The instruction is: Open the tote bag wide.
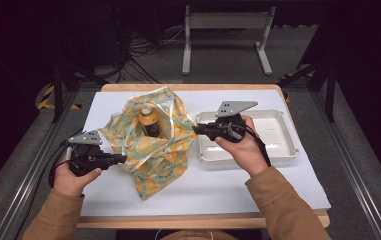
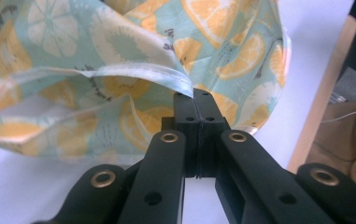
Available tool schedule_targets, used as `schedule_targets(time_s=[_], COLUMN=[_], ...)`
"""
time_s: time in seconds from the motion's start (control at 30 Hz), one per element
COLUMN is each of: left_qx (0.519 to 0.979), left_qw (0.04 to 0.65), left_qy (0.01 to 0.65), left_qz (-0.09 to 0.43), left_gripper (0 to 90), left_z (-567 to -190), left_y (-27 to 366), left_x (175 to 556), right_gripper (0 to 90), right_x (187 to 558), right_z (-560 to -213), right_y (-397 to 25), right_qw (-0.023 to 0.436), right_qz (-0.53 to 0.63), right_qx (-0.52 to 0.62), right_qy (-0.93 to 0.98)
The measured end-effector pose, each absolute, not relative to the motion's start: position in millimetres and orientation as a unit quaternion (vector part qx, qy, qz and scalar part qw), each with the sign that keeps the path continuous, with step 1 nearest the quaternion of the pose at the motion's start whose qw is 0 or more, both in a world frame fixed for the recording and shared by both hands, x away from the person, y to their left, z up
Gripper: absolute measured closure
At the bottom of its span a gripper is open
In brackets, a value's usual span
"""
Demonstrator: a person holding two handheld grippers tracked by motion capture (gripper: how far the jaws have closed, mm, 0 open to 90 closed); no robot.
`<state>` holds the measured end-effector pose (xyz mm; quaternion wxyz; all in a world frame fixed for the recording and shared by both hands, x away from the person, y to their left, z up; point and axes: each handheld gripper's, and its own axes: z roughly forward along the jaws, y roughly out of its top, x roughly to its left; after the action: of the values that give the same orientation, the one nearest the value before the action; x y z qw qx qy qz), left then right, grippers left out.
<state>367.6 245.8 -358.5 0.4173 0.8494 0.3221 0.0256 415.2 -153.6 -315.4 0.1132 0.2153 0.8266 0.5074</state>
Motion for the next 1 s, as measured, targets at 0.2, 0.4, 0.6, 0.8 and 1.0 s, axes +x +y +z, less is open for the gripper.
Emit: schedule_targets(time_s=[0.2, 0.4, 0.6, 0.8, 1.0], left_qx=[0.849, 0.853, 0.855, 0.861, 0.868], left_qw=[0.407, 0.389, 0.374, 0.354, 0.331], left_qy=[0.336, 0.347, 0.359, 0.364, 0.369], left_qz=[0.022, 0.030, 0.026, 0.026, 0.009], left_gripper=[89.9, 89.9, 89.9, 89.9, 89.9], left_z=[-371, -381, -393, -400, -407], left_y=[251, 254, 253, 250, 249], left_x=[373, 377, 383, 386, 390], right_gripper=[88.3, 88.2, 88.5, 88.5, 88.2], right_x=[419, 420, 422, 424, 426], right_z=[-334, -345, -362, -376, -384], right_y=[-152, -150, -151, -149, -145], right_qw=[0.101, 0.097, 0.092, 0.078, 0.066], right_qz=[0.495, 0.483, 0.458, 0.429, 0.410], right_qx=[0.227, 0.232, 0.247, 0.262, 0.271], right_qy=[0.833, 0.839, 0.849, 0.861, 0.869])
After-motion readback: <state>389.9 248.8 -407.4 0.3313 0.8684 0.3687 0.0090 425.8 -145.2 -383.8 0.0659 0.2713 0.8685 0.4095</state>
